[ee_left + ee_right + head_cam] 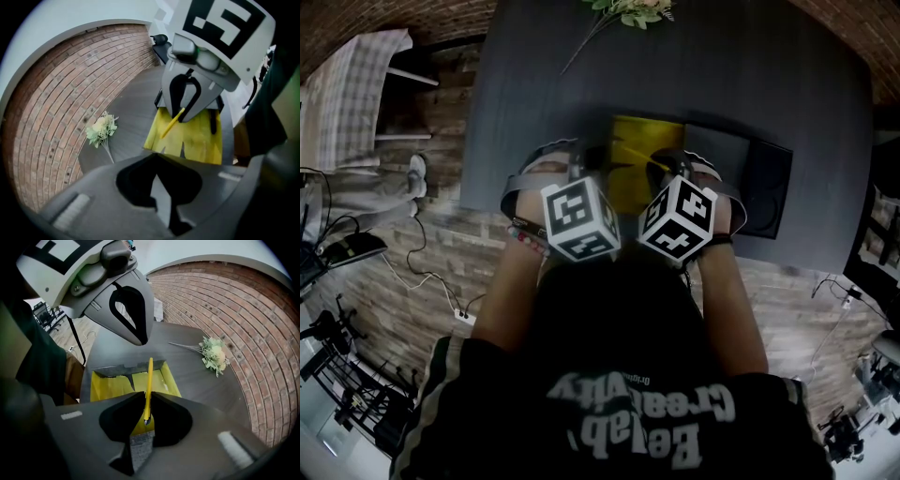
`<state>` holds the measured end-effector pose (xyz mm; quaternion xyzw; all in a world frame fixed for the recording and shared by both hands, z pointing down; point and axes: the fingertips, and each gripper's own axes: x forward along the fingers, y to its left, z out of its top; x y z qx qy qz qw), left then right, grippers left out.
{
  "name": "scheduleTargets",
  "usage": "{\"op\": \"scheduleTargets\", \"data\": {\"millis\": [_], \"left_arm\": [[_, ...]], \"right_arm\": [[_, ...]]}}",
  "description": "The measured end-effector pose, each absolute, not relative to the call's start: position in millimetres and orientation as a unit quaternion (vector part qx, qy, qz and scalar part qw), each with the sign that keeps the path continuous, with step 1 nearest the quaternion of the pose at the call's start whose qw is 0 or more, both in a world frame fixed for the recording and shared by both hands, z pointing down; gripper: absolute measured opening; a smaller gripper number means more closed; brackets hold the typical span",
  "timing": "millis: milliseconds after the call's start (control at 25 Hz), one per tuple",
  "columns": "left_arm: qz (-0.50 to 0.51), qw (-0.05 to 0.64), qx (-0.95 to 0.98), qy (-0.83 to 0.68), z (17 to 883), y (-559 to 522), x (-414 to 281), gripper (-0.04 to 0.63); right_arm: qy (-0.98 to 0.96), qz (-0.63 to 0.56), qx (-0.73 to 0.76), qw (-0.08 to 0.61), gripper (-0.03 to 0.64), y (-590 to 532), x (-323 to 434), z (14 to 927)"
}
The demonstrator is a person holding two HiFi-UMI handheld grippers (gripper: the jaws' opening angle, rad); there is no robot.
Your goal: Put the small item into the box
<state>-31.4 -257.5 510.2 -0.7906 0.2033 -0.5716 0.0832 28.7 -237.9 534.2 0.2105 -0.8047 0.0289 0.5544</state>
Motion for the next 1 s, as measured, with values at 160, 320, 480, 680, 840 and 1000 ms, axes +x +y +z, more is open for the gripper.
{"op": "scheduleTargets", "data": {"millis": [160, 320, 480, 680, 840, 1000], "left_arm": [[-0.573, 0.082, -0.791, 0.198, 514, -258, -29, 0.003], [-0.576, 0.081, -0.791, 0.191, 519, -257, -27, 0.004], [-0.578, 0.08, -0.79, 0.191, 520, -257, -28, 0.004], [-0.579, 0.081, -0.789, 0.189, 520, -258, -28, 0.003], [-0.576, 0.082, -0.792, 0.185, 520, -258, -24, 0.003], [-0.576, 0.08, -0.793, 0.184, 521, -259, -22, 0.003]], "right_arm": [[-0.804, 0.039, 0.202, 0.558, 0.054, -236, 29, 541], [-0.805, 0.047, 0.193, 0.56, 0.055, -232, 30, 547], [-0.806, 0.045, 0.19, 0.558, 0.055, -233, 28, 547], [-0.808, 0.049, 0.183, 0.558, 0.055, -232, 26, 549], [-0.811, 0.052, 0.18, 0.554, 0.066, -231, 24, 549], [-0.818, 0.06, 0.174, 0.545, 0.279, -231, 19, 551]]}}
